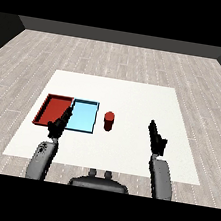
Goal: Pick the red can and put it in the red box
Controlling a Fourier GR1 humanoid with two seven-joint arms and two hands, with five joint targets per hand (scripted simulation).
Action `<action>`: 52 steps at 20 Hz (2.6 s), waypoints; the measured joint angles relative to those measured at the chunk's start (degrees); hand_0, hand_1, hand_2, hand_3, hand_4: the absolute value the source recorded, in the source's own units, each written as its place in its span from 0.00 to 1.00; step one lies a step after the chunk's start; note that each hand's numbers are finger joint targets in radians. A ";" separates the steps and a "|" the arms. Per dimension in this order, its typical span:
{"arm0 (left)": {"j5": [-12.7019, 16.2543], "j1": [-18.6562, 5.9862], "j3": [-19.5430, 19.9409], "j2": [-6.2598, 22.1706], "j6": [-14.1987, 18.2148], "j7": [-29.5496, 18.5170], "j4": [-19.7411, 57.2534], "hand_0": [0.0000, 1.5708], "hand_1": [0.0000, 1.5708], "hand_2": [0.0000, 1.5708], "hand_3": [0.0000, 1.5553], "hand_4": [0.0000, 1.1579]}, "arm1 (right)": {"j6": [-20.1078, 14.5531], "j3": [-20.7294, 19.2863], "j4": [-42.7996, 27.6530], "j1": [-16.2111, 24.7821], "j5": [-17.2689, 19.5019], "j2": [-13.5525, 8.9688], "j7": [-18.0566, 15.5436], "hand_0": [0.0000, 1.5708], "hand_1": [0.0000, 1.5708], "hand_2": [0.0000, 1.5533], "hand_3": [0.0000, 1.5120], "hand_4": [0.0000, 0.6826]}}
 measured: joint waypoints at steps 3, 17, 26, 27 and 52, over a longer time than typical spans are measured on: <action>-0.65 0.48 0.76 -0.20 -0.05 0.40 0.02 0.00 0.00 0.00 0.00 0.00 | 0.44 0.23 -0.80 0.67 0.27 0.42 0.49 0.00 0.00 0.00 0.00 0.00; 3.39 3.20 5.20 -2.03 -3.38 -23.31 -2.30 0.00 0.00 0.00 0.00 0.00 | 5.28 -0.12 -4.66 2.82 -5.06 3.08 -15.41 0.00 0.00 0.00 0.00 0.00; 3.06 1.76 5.64 -2.85 -3.70 -26.40 -0.38 0.00 0.00 0.00 0.00 0.00 | 5.51 0.88 -5.68 3.69 -4.28 3.80 -16.69 0.00 0.00 0.00 0.00 0.00; 2.99 1.38 5.63 -2.90 -3.51 -26.04 -0.53 0.00 0.00 0.00 0.00 0.00 | 5.29 1.23 -6.52 3.50 -4.30 4.05 -15.76 0.00 0.00 0.00 0.00 0.00; 3.56 2.69 6.54 -3.03 -4.48 -26.37 -2.57 0.00 0.00 0.00 0.00 0.00 | -0.41 8.14 8.25 -7.38 -10.64 5.86 -15.40 0.00 0.00 0.00 0.00 0.00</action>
